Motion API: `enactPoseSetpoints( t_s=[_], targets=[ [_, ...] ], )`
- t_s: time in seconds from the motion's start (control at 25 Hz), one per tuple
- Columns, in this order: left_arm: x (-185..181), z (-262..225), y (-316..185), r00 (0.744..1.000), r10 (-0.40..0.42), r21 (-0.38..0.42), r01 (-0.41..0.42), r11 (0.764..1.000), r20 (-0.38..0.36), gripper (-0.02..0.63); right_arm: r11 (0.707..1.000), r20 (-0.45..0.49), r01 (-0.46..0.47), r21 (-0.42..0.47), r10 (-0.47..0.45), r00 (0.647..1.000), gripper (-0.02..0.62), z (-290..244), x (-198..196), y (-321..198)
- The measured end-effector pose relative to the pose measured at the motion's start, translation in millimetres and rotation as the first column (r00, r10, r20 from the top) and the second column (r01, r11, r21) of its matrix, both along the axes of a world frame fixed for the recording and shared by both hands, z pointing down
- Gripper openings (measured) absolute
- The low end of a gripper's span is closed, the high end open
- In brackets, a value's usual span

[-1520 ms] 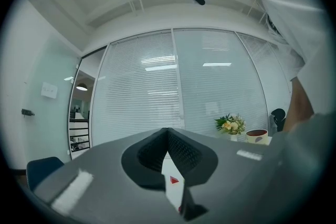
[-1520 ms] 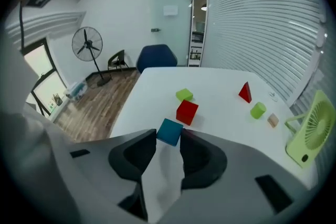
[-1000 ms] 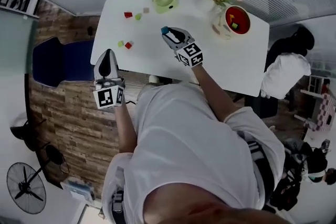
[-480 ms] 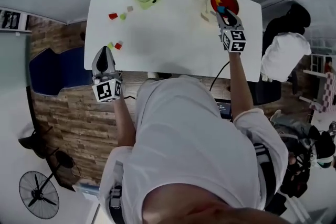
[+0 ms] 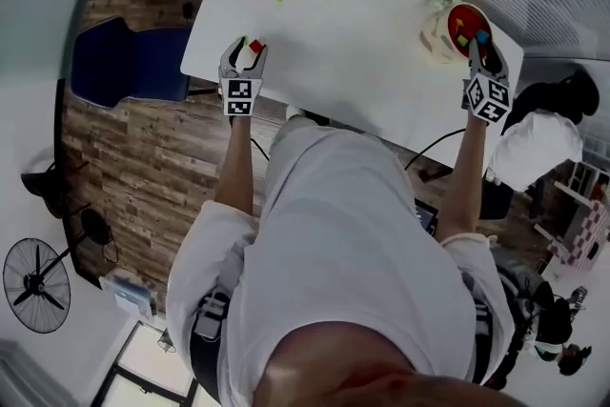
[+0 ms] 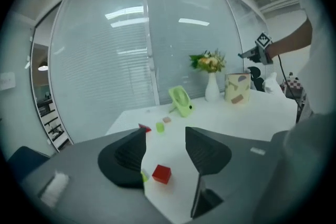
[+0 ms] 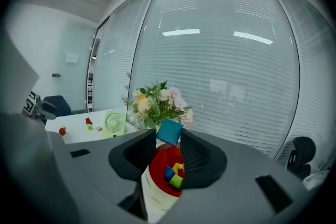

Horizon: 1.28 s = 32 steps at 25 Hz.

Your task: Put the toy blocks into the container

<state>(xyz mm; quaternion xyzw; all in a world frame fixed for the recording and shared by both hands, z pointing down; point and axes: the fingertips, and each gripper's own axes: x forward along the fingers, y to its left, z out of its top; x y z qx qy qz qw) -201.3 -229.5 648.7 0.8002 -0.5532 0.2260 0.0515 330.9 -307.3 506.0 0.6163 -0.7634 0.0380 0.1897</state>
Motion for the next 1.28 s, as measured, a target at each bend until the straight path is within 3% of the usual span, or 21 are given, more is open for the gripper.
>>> enactPoseSetpoints(
  t_s=[0.2,0.36,0.48,0.56,0.76,1.0,1.12,1.28],
  targets=[
    [-7.8,83.1,-11.9,0.999,-0.008,-0.224,0.016,0.974,0.034,0.238,0.986,-0.087,-0.036,-0.164,0.022,0.996,0.146,31.9,23.7,-19.6],
    [-14.9,108.4,-16.8,0.999,-0.019,-0.285,0.031,0.958,0.045,0.239,0.958,-0.072,-0.056,-0.283,0.037,0.997,0.153,61.6,40.0,-31.1],
    [-14.6,114.3,-18.6,0.999,-0.012,-0.307,0.026,0.951,0.047,0.238,0.948,-0.065,-0.050,-0.313,0.032,0.997,0.190,67.8,42.3,-34.2],
    [-13.9,120.5,-17.4,0.999,-0.008,-0.324,0.023,0.946,0.048,0.238,0.952,-0.060,-0.053,-0.301,0.037,0.998,0.250,64.2,41.7,-34.0],
    [-18.5,131.7,-16.7,0.999,-0.018,-0.352,0.033,0.935,0.045,0.231,0.975,-0.011,-0.088,-0.205,0.088,0.996,0.207,36.0,40.7,-23.6],
    [-21.2,133.0,-18.8,0.999,-0.018,-0.351,0.029,0.936,0.035,0.147,0.984,0.046,-0.137,-0.118,0.143,0.989,0.169,7.9,48.3,-2.4],
    [-16.6,120.4,-22.5,1.000,-0.013,-0.313,0.010,0.950,-0.009,0.146,0.984,0.076,-0.152,-0.093,0.160,0.984,0.161,4.6,47.8,11.2],
    [12.8,70.0,-36.7,0.997,0.052,-0.201,-0.064,0.978,-0.064,0.146,0.987,0.123,-0.144,-0.064,0.151,0.981,0.153,3.3,36.9,28.1]
  ],
)
